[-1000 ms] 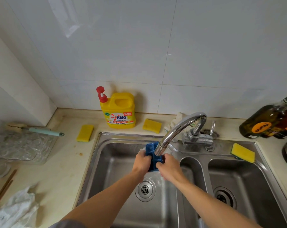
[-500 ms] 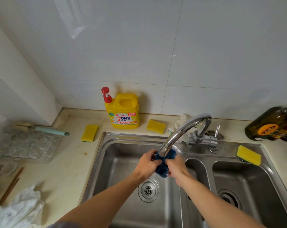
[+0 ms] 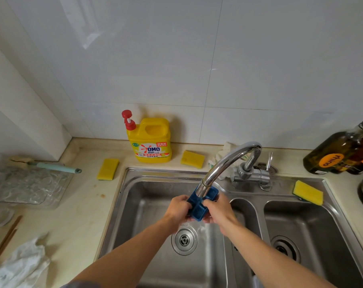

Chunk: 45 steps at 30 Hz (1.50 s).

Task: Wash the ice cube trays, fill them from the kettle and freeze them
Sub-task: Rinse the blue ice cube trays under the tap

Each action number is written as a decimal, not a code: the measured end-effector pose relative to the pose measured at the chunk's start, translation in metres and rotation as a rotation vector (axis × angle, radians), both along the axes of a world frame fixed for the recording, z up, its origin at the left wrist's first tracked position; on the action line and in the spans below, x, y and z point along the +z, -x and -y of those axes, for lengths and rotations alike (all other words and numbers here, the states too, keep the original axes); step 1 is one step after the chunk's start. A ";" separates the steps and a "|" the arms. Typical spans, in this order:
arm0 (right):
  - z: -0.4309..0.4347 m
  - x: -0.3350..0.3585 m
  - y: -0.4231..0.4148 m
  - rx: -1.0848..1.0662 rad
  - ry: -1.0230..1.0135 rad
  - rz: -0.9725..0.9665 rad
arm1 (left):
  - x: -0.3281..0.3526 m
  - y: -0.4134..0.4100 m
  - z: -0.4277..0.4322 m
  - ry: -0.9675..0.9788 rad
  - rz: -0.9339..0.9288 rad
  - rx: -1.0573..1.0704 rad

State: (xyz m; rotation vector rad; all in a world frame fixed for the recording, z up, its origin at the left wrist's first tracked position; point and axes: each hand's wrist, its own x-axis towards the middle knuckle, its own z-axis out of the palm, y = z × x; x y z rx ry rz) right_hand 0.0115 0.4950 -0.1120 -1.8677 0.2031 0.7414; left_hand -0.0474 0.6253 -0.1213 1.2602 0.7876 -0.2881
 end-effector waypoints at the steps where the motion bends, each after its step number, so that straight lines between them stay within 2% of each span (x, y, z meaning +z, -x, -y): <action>1: 0.000 0.000 0.001 0.000 0.005 -0.011 | 0.000 0.000 -0.001 -0.064 0.001 -0.023; 4: 0.000 0.002 -0.003 -0.026 -0.021 -0.055 | 0.001 0.001 -0.011 -0.218 0.030 -0.058; 7: 0.001 0.004 -0.010 -0.034 -0.072 -0.118 | 0.004 -0.002 -0.020 -0.290 0.068 -0.062; 11: 0.005 -0.001 -0.015 0.052 0.009 -0.104 | 0.013 -0.006 -0.026 -0.402 0.113 -0.103; 14: 0.002 -0.005 -0.011 0.118 0.047 -0.097 | 0.013 -0.006 -0.027 -0.411 0.101 -0.078; 17: -0.003 -0.008 -0.006 0.143 0.120 -0.049 | 0.009 -0.006 -0.025 -0.324 0.058 0.023; 20: -0.004 -0.006 -0.007 0.110 0.148 -0.005 | 0.007 -0.001 -0.022 -0.094 0.009 0.130; 23: -0.003 -0.002 -0.010 0.048 0.139 0.019 | 0.004 0.004 -0.016 0.098 0.053 0.184; 27: -0.005 0.002 -0.007 0.051 0.121 0.040 | 0.002 0.000 -0.007 0.152 0.021 0.224; 29: -0.004 0.002 -0.005 0.067 0.137 0.064 | 0.002 -0.003 -0.007 0.111 0.012 0.189; 32: 0.001 0.003 -0.006 0.075 0.143 0.078 | 0.006 -0.004 -0.010 -0.060 0.023 0.086; 35: 0.004 0.004 -0.010 0.074 0.030 -0.023 | 0.009 -0.004 -0.017 -0.229 0.030 0.051; 40: 0.005 0.003 -0.014 0.024 -0.025 -0.122 | 0.016 -0.002 -0.022 -0.356 0.112 -0.063; 43: 0.004 -0.003 -0.014 0.038 0.022 -0.113 | 0.020 -0.006 -0.022 -0.421 0.161 -0.138; 45: 0.004 -0.004 -0.013 0.036 0.030 -0.097 | 0.021 -0.010 -0.021 -0.412 0.158 -0.110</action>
